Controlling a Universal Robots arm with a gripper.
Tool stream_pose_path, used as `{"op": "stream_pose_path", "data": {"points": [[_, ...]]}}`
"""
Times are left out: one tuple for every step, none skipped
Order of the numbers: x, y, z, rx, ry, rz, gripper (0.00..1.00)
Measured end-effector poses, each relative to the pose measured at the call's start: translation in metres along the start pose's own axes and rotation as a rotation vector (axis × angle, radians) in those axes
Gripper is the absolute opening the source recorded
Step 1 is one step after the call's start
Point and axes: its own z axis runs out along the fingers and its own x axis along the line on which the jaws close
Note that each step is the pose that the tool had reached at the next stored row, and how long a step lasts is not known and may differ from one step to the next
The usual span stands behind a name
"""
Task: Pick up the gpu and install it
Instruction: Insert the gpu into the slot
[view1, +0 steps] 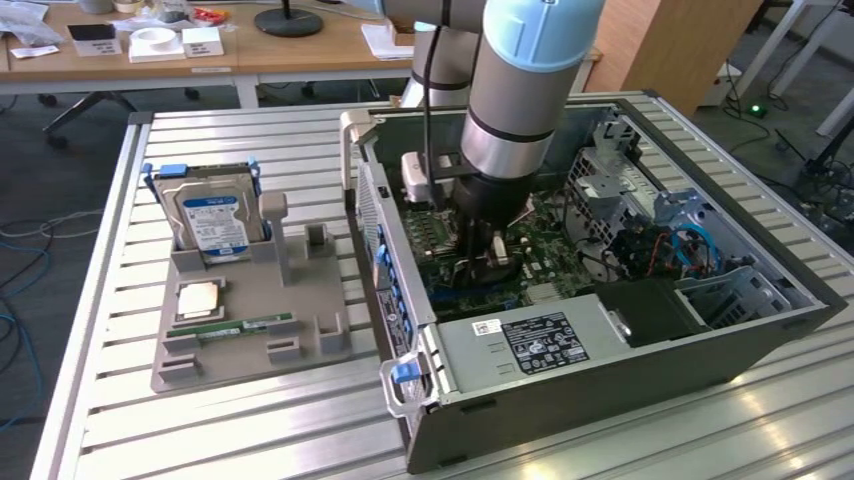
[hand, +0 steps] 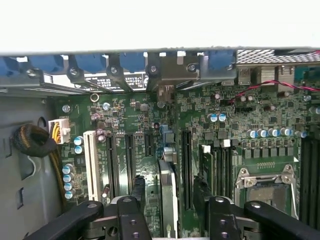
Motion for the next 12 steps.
{"op": "stream_pose_path", "data": {"points": [[0.0, 0.0, -0.0021, 0.0, 0.0, 0.0, 0.51], [0.0, -0.0001, -0.0042, 0.0, 0.0, 0.0, 0.51], [-0.001, -0.0002, -0.0065, 0.0, -0.0001, 0.0, 0.51], [-0.001, -0.0002, -0.0087, 0.0, 0.0, 0.0, 0.51], [-0.001, -0.0003, -0.0111, 0.0, 0.0001, 0.0, 0.51], [-0.001, -0.0004, -0.0136, 0.0, 0.0, 0.0, 0.51], [-0.001, -0.0006, -0.0159, 0.0, 0.0, 0.0, 0.51], [-0.001, -0.0006, -0.018, 0.0001, -0.0001, 0.0, 0.51], [-0.002, -0.0007, -0.0198, 0.0, 0.0, 0.0, 0.51], [-0.002, -0.0008, -0.0217, 0.0, 0.0, 0.0, 0.51], [-0.002, -0.0008, -0.0239, 0.0, 0.0, 0.0, 0.51], [-0.002, -0.0009, -0.0264, 0.0, -0.0001, 0.0, 0.51]]}}
